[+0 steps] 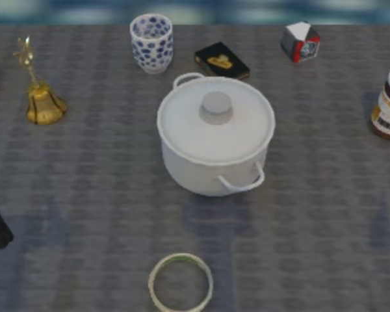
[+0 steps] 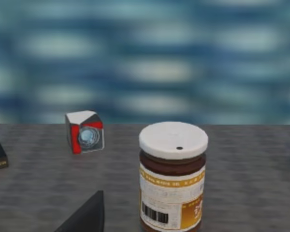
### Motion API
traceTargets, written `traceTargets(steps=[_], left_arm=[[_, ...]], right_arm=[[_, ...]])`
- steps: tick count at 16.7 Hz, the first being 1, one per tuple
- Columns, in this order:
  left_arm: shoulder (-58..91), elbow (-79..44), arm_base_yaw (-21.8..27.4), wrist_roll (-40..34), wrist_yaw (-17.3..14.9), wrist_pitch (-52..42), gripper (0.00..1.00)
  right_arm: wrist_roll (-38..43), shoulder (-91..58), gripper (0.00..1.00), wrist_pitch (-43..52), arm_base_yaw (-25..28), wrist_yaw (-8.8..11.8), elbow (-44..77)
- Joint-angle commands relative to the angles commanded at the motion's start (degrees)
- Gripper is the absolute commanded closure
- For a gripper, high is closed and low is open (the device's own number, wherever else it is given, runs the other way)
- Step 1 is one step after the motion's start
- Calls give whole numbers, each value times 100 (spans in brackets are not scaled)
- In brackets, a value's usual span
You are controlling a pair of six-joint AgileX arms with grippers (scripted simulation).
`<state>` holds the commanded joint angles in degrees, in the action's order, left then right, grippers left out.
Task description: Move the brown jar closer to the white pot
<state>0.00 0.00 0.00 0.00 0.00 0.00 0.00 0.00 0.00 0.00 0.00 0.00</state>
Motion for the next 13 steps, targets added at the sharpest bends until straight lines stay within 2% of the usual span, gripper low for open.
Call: traceTargets(steps=[6, 13], left_arm=[[0, 0, 0, 0, 0, 0, 0], [0, 0, 0, 0, 0, 0, 0]], right_arm=[[-182, -493, 0, 334, -12, -14, 514], [-1145, -3212, 0, 2081, 14, -4, 3241]])
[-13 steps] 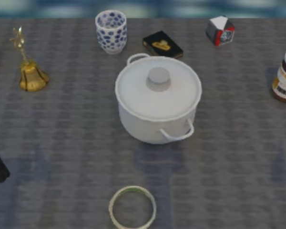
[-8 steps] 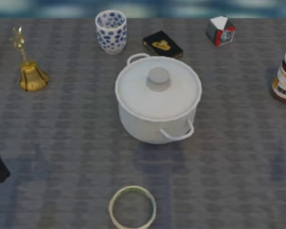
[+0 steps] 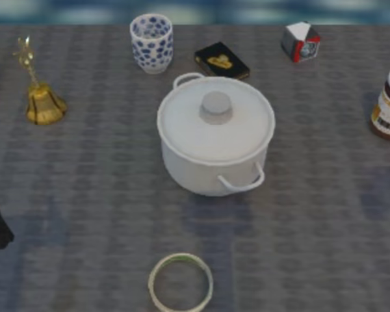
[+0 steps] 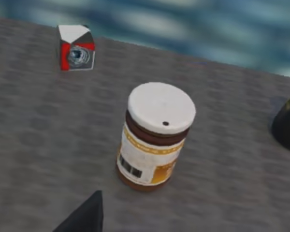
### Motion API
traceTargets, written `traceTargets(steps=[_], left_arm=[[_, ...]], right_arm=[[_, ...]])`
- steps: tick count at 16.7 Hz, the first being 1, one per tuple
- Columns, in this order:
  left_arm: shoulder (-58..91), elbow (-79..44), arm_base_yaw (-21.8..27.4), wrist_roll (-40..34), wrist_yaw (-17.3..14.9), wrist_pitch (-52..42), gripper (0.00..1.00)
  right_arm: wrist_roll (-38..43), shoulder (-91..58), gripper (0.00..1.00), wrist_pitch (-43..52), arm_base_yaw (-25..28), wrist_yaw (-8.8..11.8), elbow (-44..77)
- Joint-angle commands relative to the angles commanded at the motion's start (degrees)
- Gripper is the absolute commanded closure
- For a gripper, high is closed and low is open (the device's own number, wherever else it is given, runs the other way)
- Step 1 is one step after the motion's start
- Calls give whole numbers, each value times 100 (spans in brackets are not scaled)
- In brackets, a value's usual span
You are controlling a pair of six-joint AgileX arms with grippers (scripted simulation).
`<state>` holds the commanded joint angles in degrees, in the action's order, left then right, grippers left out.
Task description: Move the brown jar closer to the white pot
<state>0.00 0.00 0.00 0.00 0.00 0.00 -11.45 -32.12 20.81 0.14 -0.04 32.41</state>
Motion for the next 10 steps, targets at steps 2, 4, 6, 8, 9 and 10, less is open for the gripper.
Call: traceTargets(steps=[2, 4, 6, 8, 9, 10], left_arm=[[0, 0, 0, 0, 0, 0, 0], [0, 0, 0, 0, 0, 0, 0], [0, 0, 0, 0, 0, 0, 0], [0, 0, 0, 0, 0, 0, 0], [0, 0, 0, 0, 0, 0, 0], [0, 0, 0, 0, 0, 0, 0]], right_arm=[[-375, -1068, 0, 668, 11, 4, 1081], [-775, -2215, 0, 1380, 18, 4, 2253], [-1187, -3403, 0, 2112, 22, 2, 3477], [-1600, -4606, 0, 2850, 23, -2, 4726], [-1803, -5205, 0, 3216, 23, -5, 5347], [-2004, -5797, 0, 3579, 22, -8, 5960]])
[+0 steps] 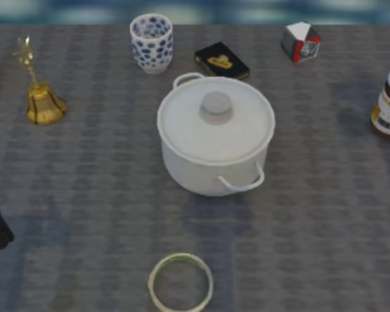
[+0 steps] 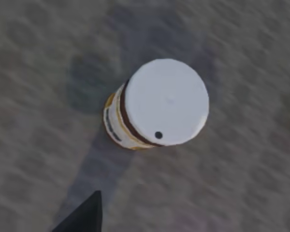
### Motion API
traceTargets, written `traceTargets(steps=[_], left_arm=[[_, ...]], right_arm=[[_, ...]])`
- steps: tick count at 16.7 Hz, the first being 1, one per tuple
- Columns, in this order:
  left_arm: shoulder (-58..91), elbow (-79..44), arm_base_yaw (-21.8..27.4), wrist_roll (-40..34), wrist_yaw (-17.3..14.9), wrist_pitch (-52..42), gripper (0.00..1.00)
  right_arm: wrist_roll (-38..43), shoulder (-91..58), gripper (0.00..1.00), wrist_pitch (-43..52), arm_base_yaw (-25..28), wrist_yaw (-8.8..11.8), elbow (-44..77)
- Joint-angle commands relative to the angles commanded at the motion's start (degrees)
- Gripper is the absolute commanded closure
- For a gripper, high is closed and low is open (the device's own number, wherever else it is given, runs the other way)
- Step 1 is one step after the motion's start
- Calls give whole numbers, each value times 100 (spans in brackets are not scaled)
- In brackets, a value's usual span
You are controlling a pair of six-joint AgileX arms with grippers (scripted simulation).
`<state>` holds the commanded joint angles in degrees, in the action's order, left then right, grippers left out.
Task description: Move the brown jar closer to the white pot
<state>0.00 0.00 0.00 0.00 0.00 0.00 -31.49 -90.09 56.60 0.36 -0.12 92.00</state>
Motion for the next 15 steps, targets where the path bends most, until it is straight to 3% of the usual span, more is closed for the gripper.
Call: traceTargets(steps=[8, 15], left_arm=[[0, 0, 0, 0, 0, 0, 0], [0, 0, 0, 0, 0, 0, 0]], right_arm=[[-1363, -4049, 0, 2531, -20, -22, 4087], [-1864, -5545, 0, 3489, -33, -28, 5511]])
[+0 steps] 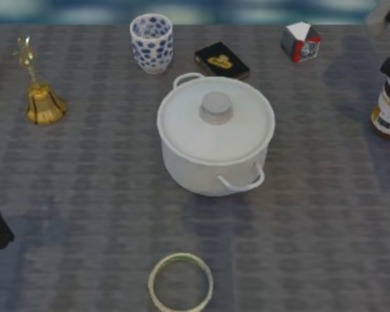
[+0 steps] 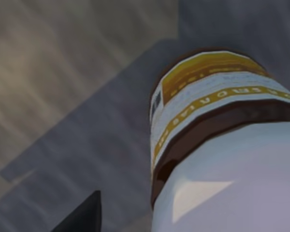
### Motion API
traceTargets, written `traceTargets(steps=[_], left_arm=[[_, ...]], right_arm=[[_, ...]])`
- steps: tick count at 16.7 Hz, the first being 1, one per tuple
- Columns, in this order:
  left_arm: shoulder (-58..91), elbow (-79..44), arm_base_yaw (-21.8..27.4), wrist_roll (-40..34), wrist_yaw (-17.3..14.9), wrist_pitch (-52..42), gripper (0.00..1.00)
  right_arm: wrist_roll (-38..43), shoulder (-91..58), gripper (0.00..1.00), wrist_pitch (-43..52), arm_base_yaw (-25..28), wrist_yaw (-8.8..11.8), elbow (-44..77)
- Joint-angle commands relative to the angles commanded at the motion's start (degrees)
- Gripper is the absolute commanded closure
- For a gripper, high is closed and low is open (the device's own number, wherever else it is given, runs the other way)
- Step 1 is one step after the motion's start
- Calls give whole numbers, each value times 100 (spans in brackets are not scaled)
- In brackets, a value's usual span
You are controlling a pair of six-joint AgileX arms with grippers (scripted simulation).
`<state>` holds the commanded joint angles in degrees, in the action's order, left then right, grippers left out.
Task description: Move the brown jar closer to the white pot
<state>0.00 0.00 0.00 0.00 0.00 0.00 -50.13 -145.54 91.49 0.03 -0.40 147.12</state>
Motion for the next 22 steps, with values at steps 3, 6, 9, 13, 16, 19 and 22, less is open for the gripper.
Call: traceTargets(steps=[3, 6, 9, 13, 16, 19, 22], left_arm=[[0, 0, 0, 0, 0, 0, 0], [0, 0, 0, 0, 0, 0, 0], [0, 0, 0, 0, 0, 0, 0], [0, 0, 0, 0, 0, 0, 0], [0, 0, 0, 0, 0, 0, 0], [0, 0, 0, 0, 0, 0, 0], [0, 0, 0, 0, 0, 0, 0]], right_arm=[[0, 0, 0, 0, 0, 0, 0], [8, 0, 0, -30, 17, 0, -31], [14, 94, 0, -383, 13, 1, -447], [9, 268, 0, -1129, 11, 3, -1435], [4, 325, 0, -1423, 7, 4, -1749], [4, 326, 0, -1424, 7, 4, -1749], [4, 326, 23, -1424, 7, 4, -1749]])
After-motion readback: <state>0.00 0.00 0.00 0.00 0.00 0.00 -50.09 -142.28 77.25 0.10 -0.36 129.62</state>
